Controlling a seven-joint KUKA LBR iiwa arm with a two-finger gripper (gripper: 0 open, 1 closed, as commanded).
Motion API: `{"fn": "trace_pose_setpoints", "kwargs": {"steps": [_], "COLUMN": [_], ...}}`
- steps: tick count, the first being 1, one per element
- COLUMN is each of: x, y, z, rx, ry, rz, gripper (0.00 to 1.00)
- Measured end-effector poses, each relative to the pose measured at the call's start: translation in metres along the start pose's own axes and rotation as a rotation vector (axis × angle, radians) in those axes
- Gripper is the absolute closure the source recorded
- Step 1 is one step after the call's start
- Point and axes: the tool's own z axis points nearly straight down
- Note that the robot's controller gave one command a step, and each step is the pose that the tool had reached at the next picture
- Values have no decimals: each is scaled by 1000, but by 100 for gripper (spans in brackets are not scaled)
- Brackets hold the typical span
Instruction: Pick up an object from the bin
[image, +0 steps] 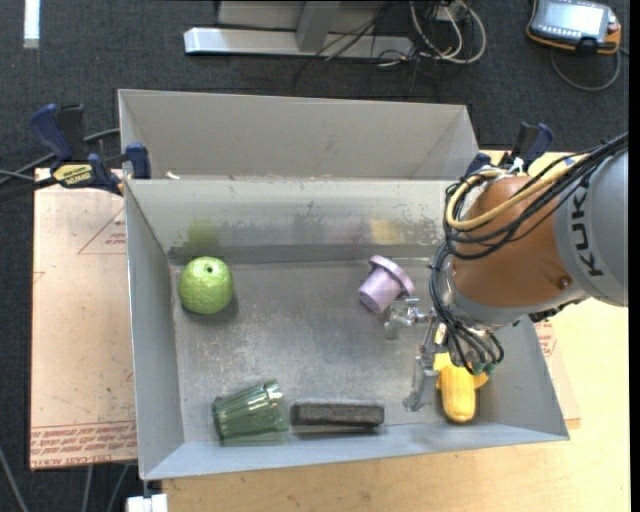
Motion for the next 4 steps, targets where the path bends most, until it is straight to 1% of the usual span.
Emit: {"fn": "trace_pose_setpoints", "kwargs": {"steps": [1,2,3,4], "x": [-2,0,-9,-16], "y": [0,-28,-56,-66], "z": [-4,41,86,64], "rx": [0,-1,-1,2], "ry": [-8,-12,8,-12], "rz": [-1,34,25,-211], "gripper": [0,0,0,0]}}
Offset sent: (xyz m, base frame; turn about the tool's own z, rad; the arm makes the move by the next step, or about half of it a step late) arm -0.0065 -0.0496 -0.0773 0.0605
